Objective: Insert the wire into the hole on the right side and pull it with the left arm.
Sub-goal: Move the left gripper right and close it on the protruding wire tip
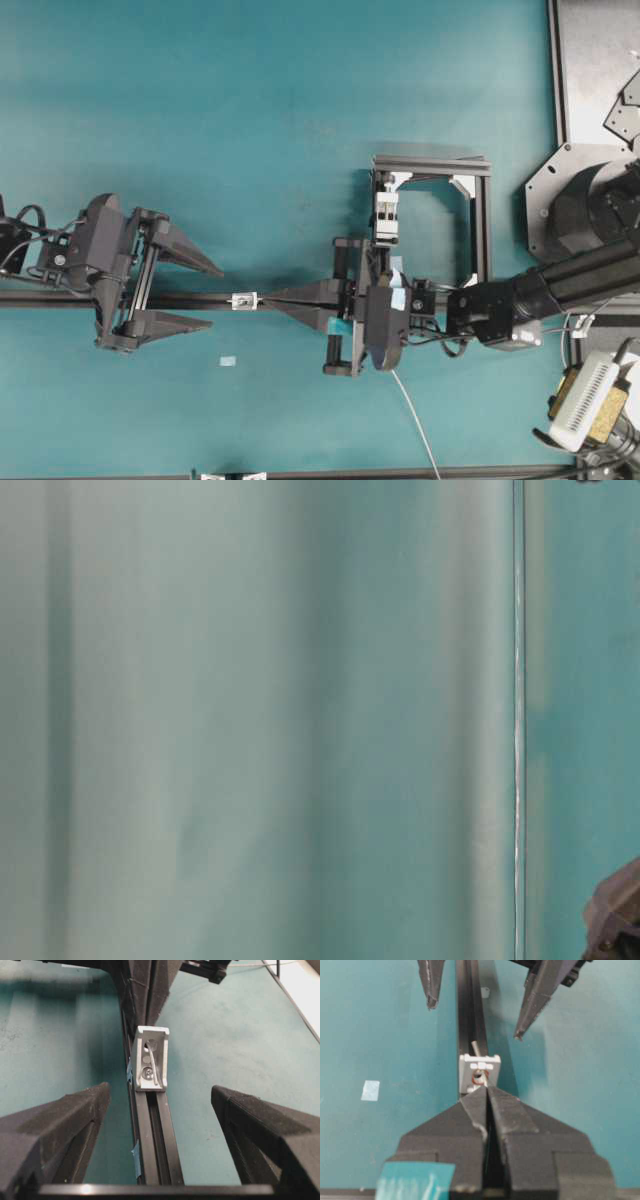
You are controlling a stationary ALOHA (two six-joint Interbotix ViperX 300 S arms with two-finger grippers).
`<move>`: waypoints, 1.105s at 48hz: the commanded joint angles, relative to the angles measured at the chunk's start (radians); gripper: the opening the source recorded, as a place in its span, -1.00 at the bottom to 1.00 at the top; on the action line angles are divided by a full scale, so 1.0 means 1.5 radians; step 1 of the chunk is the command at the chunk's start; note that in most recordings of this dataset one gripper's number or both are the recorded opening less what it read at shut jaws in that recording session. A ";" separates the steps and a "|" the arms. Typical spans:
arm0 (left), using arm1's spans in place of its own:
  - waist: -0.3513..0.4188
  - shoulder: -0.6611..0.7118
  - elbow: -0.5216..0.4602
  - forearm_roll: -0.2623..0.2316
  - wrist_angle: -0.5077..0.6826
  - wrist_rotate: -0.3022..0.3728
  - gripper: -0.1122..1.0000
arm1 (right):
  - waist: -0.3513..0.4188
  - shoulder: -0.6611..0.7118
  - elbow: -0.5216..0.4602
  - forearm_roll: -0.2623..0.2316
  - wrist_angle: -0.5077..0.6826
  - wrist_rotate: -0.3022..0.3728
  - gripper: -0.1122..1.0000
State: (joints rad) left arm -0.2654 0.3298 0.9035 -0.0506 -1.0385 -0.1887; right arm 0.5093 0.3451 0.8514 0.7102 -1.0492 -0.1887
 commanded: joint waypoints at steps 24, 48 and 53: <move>-0.002 -0.015 -0.031 -0.001 0.058 -0.001 0.38 | -0.010 -0.006 -0.017 -0.003 0.007 -0.007 -0.76; -0.002 -0.016 -0.064 -0.001 0.102 -0.002 0.33 | -0.011 -0.006 -0.015 -0.005 0.010 -0.007 -0.76; -0.005 -0.016 -0.067 -0.001 0.102 -0.002 0.33 | -0.011 -0.006 -0.016 -0.005 0.013 -0.007 -0.76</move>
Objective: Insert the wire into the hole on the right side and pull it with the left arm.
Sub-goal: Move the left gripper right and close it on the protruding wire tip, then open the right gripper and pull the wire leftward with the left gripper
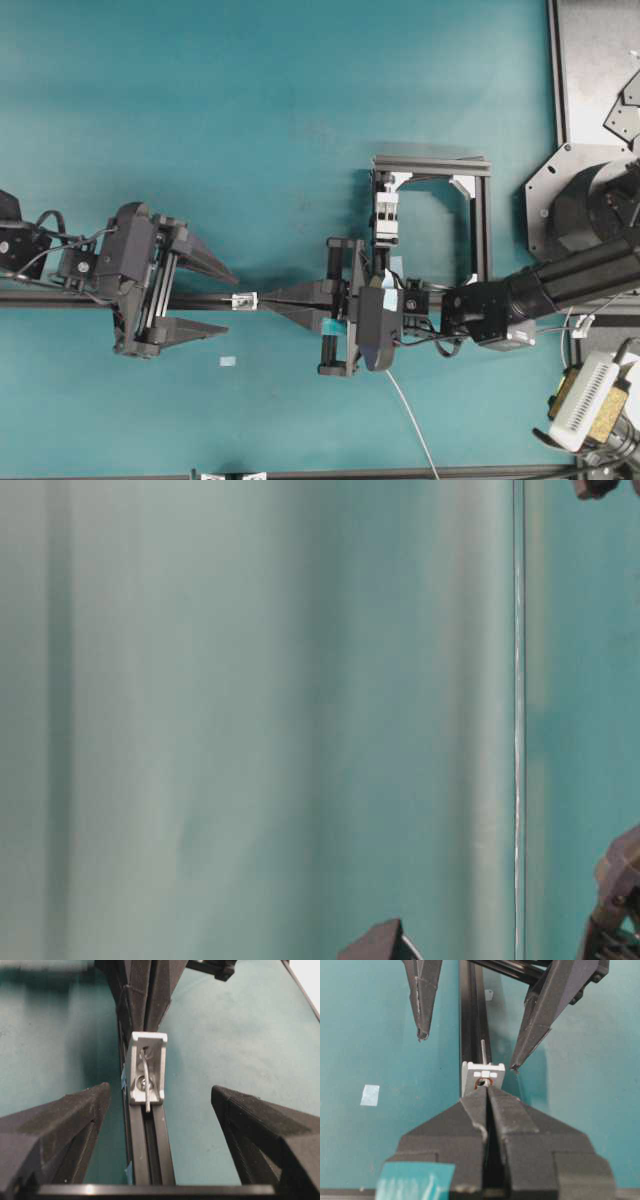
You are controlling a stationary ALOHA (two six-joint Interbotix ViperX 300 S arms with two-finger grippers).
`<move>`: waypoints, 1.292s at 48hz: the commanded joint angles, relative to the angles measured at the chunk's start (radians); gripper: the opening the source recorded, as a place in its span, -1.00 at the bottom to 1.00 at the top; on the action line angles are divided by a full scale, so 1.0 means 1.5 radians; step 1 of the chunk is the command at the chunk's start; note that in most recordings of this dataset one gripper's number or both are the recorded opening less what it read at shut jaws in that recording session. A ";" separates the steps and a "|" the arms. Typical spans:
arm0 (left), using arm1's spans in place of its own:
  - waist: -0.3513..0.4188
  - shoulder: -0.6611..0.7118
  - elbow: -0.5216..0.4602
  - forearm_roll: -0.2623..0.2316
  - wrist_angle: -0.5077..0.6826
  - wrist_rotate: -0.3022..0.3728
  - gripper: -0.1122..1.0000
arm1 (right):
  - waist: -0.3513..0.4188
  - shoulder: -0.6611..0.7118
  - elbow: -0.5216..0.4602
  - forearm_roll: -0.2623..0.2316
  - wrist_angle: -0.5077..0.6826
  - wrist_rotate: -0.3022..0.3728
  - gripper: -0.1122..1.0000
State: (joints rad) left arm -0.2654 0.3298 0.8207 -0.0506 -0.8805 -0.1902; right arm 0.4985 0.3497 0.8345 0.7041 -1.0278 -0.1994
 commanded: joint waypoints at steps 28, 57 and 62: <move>-0.007 -0.016 -0.021 -0.001 0.025 0.004 -0.86 | -0.005 -0.009 -0.006 -0.001 0.000 0.000 -0.76; -0.007 -0.042 -0.016 0.002 0.072 0.007 -0.98 | -0.008 -0.010 -0.011 -0.001 -0.001 -0.001 -0.76; -0.006 -0.045 -0.015 0.002 0.080 0.007 -0.98 | -0.008 -0.013 -0.010 0.001 0.000 -0.001 -0.76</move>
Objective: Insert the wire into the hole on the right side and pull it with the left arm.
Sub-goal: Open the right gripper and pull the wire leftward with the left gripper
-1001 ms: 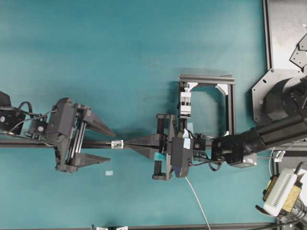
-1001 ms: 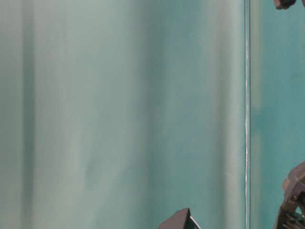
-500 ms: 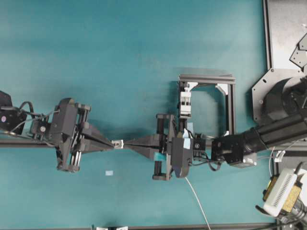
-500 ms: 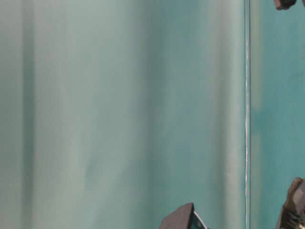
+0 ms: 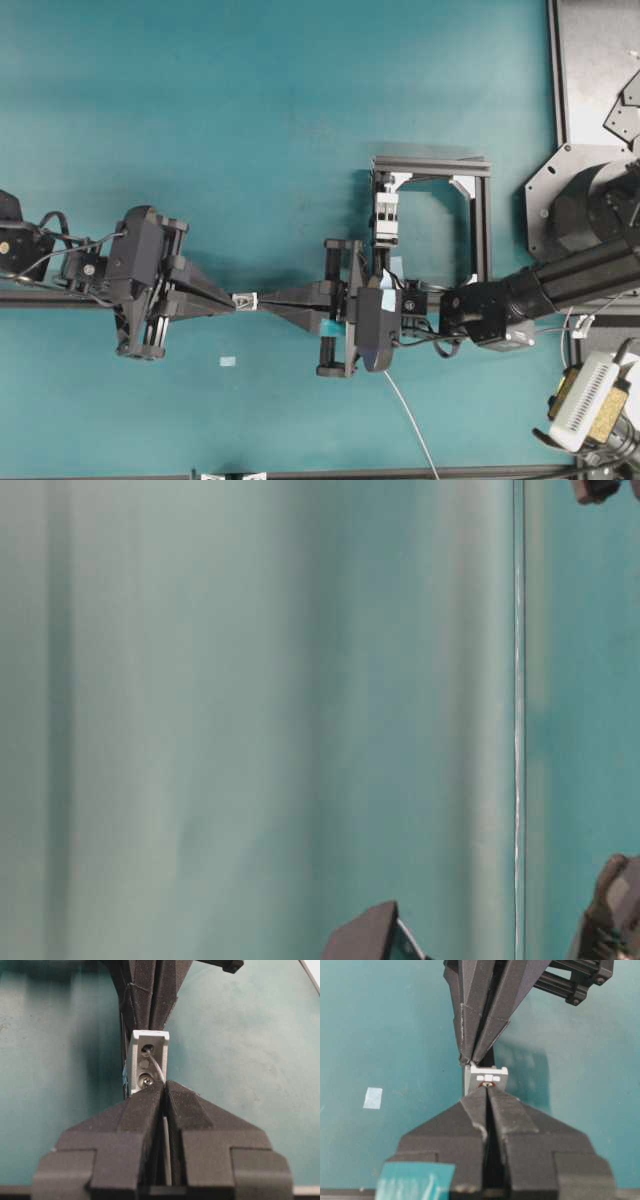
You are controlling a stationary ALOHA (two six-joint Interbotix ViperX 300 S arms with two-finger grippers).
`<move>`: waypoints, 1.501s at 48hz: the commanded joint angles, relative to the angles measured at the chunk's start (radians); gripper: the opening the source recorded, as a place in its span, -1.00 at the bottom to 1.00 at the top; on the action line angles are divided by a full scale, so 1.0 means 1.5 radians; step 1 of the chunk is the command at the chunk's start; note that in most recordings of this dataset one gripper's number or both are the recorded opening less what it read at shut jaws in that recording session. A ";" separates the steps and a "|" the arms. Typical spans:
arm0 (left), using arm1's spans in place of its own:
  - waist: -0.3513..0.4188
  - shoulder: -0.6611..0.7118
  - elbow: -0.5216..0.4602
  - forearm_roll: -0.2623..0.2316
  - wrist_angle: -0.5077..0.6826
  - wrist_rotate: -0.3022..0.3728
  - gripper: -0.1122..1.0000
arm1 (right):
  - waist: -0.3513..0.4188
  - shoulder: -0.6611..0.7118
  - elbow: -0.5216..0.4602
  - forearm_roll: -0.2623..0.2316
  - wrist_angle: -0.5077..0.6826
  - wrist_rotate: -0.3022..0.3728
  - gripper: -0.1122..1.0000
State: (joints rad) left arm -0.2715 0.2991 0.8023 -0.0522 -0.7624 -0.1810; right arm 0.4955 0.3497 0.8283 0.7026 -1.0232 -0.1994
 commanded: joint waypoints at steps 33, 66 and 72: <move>-0.003 -0.037 0.006 0.004 0.018 0.004 -0.98 | -0.005 -0.057 0.017 -0.018 0.019 -0.003 0.58; -0.003 -0.183 0.127 0.004 0.099 0.013 -0.98 | -0.005 -0.090 0.044 -0.048 0.058 0.001 0.57; -0.002 -0.213 0.153 0.004 0.108 0.012 -0.98 | -0.005 -0.090 0.045 -0.048 0.058 0.001 0.57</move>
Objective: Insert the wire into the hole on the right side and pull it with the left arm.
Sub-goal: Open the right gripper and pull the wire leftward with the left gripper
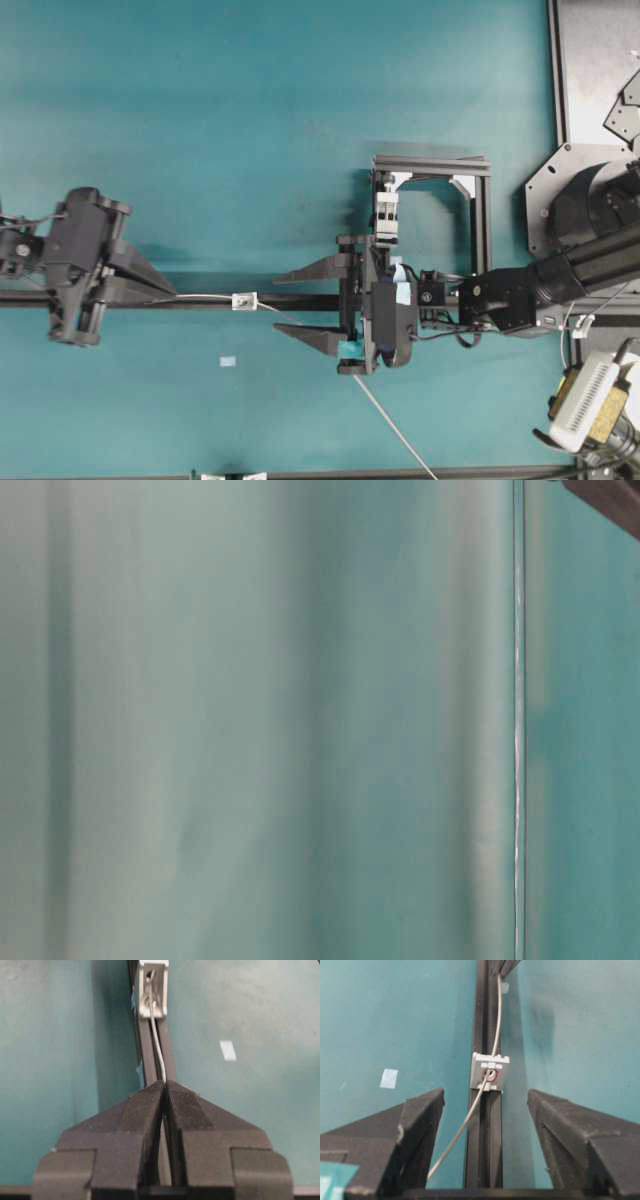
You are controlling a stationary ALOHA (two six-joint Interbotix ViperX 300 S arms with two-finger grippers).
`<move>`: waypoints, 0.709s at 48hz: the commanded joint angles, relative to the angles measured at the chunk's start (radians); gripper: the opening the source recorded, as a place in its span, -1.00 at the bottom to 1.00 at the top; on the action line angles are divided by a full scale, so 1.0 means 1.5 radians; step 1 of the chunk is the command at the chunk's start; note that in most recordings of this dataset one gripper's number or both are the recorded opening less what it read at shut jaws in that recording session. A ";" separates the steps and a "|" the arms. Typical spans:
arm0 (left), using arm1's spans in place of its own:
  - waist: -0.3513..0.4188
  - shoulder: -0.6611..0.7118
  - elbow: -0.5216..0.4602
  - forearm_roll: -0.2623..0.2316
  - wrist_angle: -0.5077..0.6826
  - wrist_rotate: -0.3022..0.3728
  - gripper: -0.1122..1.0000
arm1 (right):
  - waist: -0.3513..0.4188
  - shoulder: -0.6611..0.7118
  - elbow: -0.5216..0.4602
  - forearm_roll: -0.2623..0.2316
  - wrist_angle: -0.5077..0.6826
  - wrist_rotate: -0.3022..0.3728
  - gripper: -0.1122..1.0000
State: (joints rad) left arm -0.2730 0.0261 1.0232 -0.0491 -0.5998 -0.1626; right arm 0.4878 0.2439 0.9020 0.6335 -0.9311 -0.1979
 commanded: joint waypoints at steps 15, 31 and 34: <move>-0.001 -0.096 0.079 0.003 0.018 0.000 -0.98 | 0.000 -0.020 -0.003 -0.001 -0.003 -0.001 0.57; -0.002 -0.152 0.130 0.005 0.035 0.001 -0.98 | 0.000 -0.019 -0.003 -0.002 -0.002 -0.001 0.56; -0.002 -0.155 0.128 0.005 0.042 0.002 -0.98 | 0.000 -0.019 -0.003 -0.002 -0.003 -0.002 0.57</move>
State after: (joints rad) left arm -0.2730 -0.1825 1.2226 -0.0445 -0.5430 -0.1626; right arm 0.4878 0.2439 0.9035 0.6335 -0.9311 -0.1994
